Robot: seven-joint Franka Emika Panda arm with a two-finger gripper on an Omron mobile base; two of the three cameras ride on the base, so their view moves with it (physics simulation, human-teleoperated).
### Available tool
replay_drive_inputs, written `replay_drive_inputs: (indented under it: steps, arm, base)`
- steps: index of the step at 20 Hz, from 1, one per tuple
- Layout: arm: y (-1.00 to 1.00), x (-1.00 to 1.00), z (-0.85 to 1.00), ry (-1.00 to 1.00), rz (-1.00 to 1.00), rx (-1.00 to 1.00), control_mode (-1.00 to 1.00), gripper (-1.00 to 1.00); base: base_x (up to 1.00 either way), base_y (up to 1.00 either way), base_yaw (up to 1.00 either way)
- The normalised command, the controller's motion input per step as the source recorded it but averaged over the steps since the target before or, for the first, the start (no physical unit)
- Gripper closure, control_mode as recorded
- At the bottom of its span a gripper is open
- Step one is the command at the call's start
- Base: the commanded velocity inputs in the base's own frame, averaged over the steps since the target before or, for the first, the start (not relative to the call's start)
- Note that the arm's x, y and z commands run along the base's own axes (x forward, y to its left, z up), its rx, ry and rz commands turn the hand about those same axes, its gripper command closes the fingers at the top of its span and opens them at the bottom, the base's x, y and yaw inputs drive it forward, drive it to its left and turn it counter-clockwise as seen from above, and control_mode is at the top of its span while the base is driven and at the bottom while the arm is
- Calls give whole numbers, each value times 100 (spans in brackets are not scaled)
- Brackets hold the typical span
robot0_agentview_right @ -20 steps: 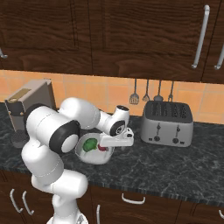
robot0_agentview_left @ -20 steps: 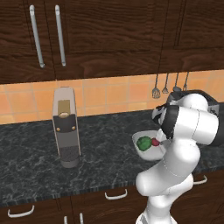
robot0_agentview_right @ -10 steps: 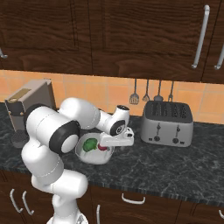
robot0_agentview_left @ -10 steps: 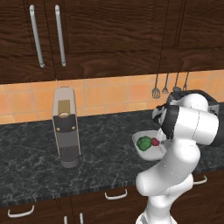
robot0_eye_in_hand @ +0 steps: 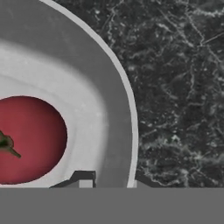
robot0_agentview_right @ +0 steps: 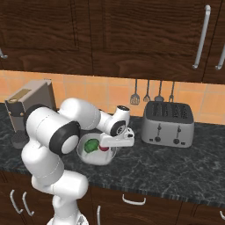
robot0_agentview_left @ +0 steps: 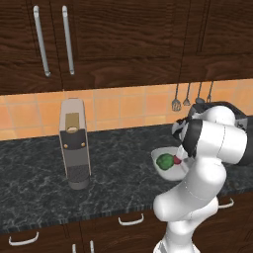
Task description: Take the meat container that has the chicken drumstick and place it on the second highest rack of the freezer. Then take the vegetable container that has the tomato and broccoli and place it on the highest rack of the freezer.
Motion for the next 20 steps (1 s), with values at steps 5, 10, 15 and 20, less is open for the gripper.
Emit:
replay_drive_inputs:
  steps: [5,10,15,20]
  arm:
    - [0,-4,33,1,-2,1,-100,100]
    - [1,-2,83,3,-14,3,-100,100]
    - [8,-18,70,1,-22,5,-100,100]
    - [25,-50,35,1,-36,6,-100,100]
  base:
    - [0,0,0]
    - [0,0,0]
    - [0,0,0]
    - [0,0,0]
